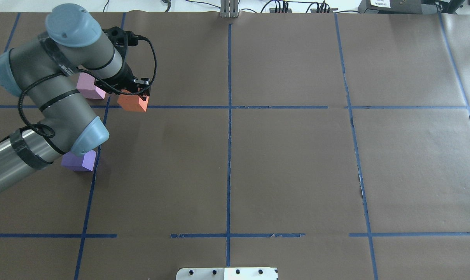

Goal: Arrange blocks in a line
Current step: 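Carry the orange cube with the left gripper toward the pink cube, then lower the orange cube between the pink and purple cubes, open the left gripper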

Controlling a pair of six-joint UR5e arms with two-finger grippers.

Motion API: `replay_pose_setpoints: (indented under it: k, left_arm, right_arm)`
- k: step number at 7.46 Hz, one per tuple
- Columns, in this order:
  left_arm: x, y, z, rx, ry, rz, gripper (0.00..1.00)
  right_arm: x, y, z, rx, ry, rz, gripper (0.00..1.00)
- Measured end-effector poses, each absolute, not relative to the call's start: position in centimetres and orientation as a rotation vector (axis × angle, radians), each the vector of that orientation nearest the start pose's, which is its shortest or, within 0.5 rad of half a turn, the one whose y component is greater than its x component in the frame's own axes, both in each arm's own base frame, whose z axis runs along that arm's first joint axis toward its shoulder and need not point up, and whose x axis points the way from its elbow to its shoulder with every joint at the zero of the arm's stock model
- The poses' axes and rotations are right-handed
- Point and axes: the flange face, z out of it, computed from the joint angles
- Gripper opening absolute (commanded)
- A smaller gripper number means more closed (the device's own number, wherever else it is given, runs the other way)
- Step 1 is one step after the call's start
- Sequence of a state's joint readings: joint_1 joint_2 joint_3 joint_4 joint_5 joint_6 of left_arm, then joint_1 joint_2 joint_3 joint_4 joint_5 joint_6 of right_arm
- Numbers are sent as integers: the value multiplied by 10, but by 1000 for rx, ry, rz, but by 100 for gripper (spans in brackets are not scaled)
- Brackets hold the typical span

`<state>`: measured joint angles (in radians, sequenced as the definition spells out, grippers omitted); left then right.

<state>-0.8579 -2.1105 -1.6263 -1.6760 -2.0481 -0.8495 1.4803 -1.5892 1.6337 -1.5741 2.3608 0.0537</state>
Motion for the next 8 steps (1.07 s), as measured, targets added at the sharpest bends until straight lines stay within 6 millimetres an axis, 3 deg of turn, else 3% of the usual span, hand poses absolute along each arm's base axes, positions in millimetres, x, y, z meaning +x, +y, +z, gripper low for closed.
replay_pose_setpoints:
  k: [2,4,6,8]
  left_arm:
    - [332,-567,355,137,790,45,21]
    - [311,-552,408,72,785,50,24]
    - [309,-546,441,42,782,52,24]
    - [315,-550,459,34,782,51,24]
  right_arm:
    - [18,-490,636,-19,-791,-51,100]
    - [18,-490,636,-19,-791,-51,100]
    - [18,-490,636,-19,-791,-51,100]
    - [18,-490,636,-19,-791,-51,100]
